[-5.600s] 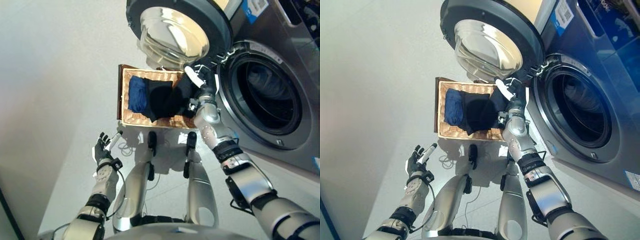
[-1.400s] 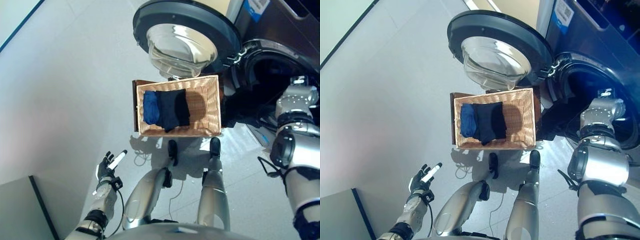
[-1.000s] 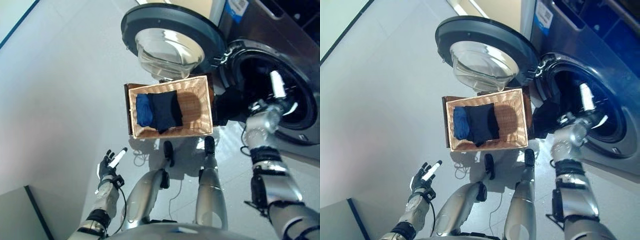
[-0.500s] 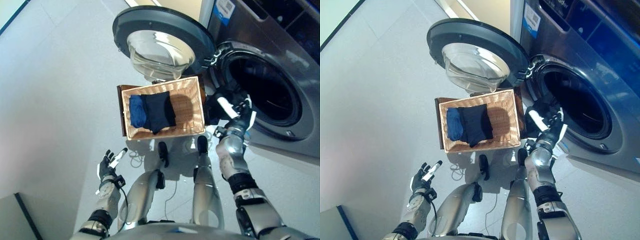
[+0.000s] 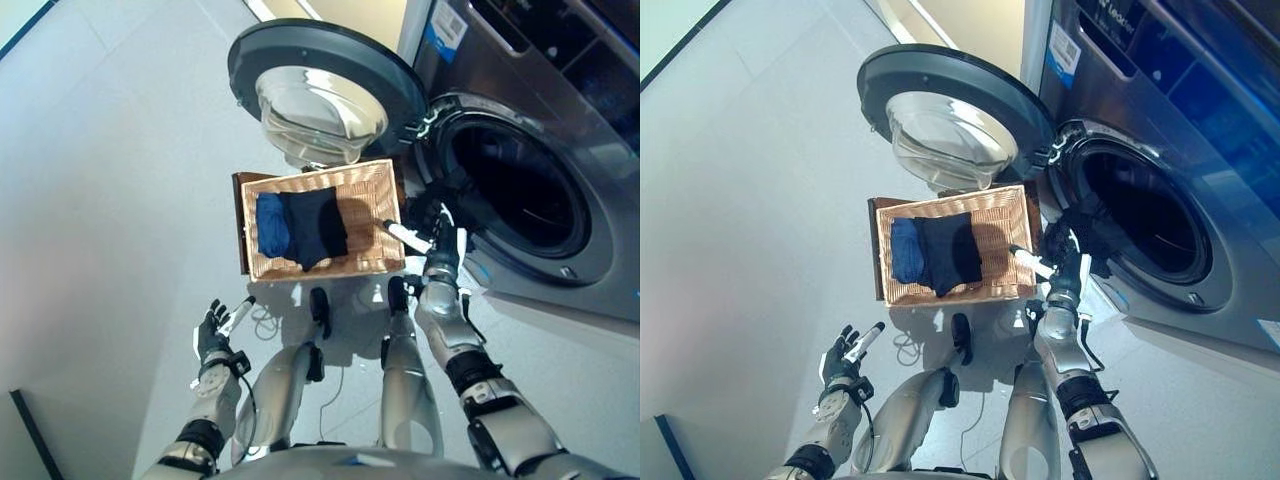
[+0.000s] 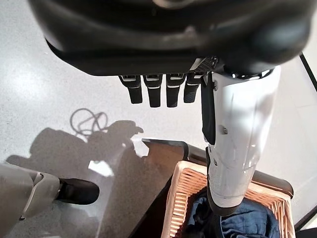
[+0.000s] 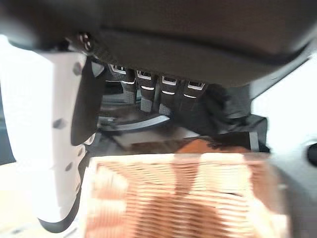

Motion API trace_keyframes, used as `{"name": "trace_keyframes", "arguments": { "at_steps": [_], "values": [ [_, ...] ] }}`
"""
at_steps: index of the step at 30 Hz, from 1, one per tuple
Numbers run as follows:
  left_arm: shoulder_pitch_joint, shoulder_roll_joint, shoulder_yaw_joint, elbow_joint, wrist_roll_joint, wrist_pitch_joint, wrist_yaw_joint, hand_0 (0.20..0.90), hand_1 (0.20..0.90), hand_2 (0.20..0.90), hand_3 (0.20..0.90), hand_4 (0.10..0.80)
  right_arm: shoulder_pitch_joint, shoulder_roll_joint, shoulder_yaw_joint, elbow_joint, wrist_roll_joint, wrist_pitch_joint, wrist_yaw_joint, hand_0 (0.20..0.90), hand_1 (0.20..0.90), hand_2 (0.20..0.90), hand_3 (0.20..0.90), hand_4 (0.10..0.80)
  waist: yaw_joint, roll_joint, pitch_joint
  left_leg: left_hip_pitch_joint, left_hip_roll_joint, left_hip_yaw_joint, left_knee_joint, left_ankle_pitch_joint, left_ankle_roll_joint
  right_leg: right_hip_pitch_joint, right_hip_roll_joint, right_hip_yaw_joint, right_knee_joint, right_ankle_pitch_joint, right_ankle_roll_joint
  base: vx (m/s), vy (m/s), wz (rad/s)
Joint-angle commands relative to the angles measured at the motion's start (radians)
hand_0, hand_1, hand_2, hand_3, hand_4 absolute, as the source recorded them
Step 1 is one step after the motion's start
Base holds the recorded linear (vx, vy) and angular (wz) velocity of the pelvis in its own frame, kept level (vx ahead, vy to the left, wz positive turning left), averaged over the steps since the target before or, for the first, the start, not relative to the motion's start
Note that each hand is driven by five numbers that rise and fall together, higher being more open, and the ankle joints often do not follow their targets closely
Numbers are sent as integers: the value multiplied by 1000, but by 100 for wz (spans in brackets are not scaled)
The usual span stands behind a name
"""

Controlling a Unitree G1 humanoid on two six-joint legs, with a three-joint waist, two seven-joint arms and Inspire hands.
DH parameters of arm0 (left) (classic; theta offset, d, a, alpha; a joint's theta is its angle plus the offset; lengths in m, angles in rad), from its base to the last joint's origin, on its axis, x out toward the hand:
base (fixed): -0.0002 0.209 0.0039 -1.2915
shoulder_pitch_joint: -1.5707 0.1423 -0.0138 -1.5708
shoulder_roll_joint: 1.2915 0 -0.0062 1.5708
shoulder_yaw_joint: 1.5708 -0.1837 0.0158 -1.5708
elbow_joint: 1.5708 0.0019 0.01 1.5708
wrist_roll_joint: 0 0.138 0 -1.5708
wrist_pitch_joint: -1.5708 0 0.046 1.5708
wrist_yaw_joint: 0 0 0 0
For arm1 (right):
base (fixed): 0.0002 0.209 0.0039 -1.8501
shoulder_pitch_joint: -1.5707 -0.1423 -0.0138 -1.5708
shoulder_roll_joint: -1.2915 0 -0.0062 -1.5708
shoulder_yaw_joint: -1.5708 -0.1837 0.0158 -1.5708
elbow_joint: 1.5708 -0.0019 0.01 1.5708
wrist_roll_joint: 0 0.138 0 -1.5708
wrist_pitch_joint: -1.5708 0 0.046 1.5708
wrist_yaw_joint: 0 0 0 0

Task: Pick up the clothes and place them into the washing machine

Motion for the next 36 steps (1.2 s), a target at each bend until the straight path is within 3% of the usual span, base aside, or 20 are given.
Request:
{"name": "trace_keyframes", "arguments": {
  "at_steps": [1,11,22,36],
  "values": [
    [27,44,48,0,8,-68,29,900,900,900,900,800,-22,-11,-45,-26,85,-77,-10,900,900,900,900,800,32,47,-45,-27,6,-45,4,8,-112,-5,54,-2,108,-103,-45,0,0,0],
    [52,53,24,-26,-18,-74,9,900,900,900,900,800,-54,-67,-181,171,327,-134,13,900,900,900,900,800,40,88,-28,-32,2,-42,-5,11,-110,-19,54,6,115,-110,-45,0,0,0],
    [56,54,3,-36,-40,-81,-30,900,900,900,900,800,-49,-135,-280,302,455,-147,58,900,900,900,900,800,33,117,-44,-40,-2,-32,-2,0,-108,-40,55,24,121,-115,-43,10,5,-3],
    [90,66,-92,-191,-66,-75,-101,900,900,900,900,800,-205,-251,-252,390,451,-95,87,900,900,900,900,800,51,212,29,-109,-11,-9,26,15,-120,-122,56,39,171,-122,-52,-30,-14,-4]
  ]
}}
